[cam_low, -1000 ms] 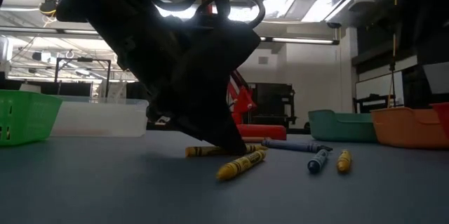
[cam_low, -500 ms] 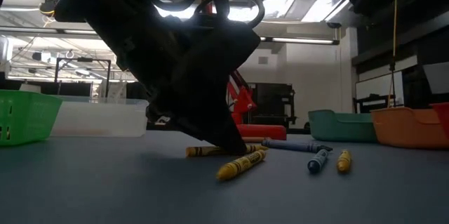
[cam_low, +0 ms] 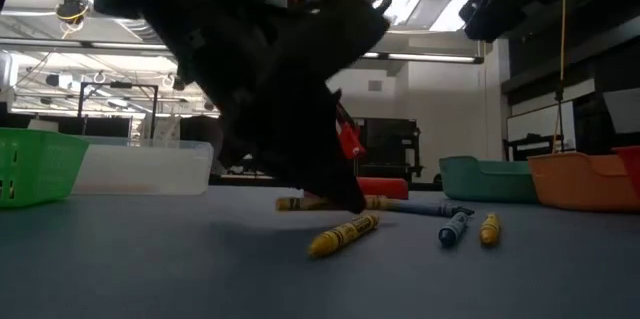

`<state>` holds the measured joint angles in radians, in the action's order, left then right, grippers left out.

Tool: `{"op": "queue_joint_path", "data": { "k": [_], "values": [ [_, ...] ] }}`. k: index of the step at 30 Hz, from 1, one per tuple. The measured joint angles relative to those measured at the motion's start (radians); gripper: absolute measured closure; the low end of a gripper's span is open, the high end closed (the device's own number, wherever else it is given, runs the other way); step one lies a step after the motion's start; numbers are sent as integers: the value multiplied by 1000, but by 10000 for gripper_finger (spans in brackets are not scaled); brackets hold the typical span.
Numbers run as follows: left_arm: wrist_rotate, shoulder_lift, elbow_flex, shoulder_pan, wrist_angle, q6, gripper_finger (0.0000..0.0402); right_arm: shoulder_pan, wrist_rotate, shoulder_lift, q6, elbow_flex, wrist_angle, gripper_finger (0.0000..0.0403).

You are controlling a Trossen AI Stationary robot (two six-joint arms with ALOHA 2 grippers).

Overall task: Sort crayons
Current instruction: Put the golden crayon into the green bin

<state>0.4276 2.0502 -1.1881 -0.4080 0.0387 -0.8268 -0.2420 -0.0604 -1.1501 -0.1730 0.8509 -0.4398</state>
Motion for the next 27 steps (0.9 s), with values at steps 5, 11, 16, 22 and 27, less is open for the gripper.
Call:
{"op": "queue_joint_path", "data": {
  "k": [5,11,16,22,27],
  "values": [
    [-68,0,-48,-1,-2,48,397,0,-4,-79,0,0,26,269],
    [-133,-2,-128,-1,16,181,396,0,-4,-155,0,0,53,269],
    [-157,-23,-207,-1,169,257,396,0,-4,-202,0,0,57,269],
    [-150,-92,-273,-1,369,314,396,0,-4,-246,0,-1,96,269],
    [-145,-190,-288,-5,491,324,396,0,-4,-259,0,-2,118,269]
  ]
}}
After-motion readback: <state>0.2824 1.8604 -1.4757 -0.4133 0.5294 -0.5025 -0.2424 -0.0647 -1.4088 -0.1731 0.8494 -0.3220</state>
